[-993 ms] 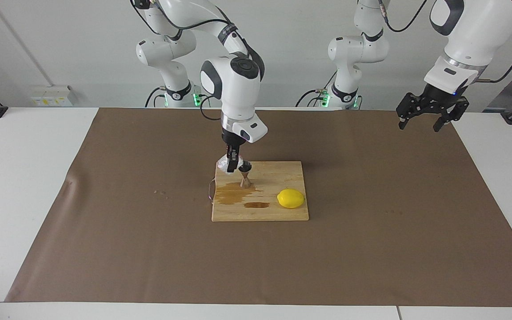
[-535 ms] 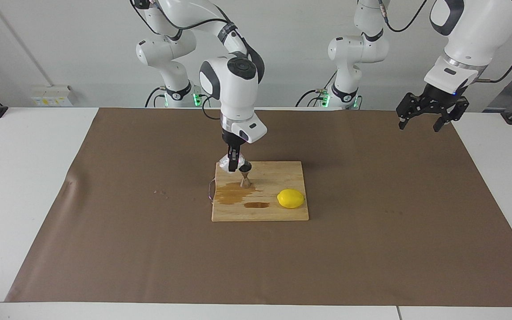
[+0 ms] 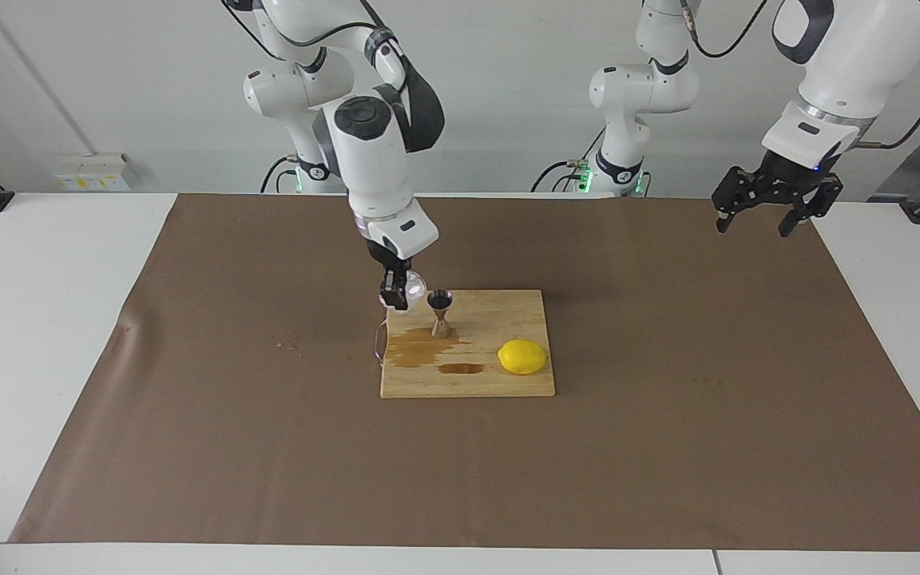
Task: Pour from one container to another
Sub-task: 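Carry the white cup back and set it down with the right gripper, then open the right gripper and draw it back from the white cup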
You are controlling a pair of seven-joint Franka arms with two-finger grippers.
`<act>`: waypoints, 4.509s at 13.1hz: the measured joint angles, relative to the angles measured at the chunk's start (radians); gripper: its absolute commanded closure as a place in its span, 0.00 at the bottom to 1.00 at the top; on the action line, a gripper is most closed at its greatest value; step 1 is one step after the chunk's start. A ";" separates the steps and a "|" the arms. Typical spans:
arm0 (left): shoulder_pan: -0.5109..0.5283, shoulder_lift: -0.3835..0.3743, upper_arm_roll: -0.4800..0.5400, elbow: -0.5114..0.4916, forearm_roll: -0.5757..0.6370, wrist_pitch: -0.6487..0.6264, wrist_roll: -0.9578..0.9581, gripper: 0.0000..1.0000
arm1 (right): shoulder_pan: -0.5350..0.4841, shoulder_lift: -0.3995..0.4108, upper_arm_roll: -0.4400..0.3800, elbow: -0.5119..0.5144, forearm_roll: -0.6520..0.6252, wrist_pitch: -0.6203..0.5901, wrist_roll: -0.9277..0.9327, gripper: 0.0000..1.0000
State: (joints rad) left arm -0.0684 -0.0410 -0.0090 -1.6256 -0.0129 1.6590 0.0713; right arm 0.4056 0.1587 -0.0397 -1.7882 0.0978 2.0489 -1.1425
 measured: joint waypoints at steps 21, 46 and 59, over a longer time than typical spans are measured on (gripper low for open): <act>0.012 -0.003 0.002 -0.003 0.000 -0.042 -0.008 0.00 | -0.450 0.023 -0.005 -0.388 0.510 0.255 -0.828 0.57; 0.013 -0.004 0.004 -0.003 0.000 -0.044 -0.008 0.00 | -0.445 -0.088 0.005 -0.319 0.285 0.086 -0.185 0.00; 0.013 -0.004 0.004 -0.003 0.000 -0.044 -0.008 0.00 | -0.382 -0.193 0.014 -0.263 -0.056 -0.188 0.887 0.00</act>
State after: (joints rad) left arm -0.0558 -0.0451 -0.0050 -1.6288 -0.0129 1.6151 0.0629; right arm 0.0240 -0.0343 -0.0261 -2.0515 0.0417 1.8611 -0.2558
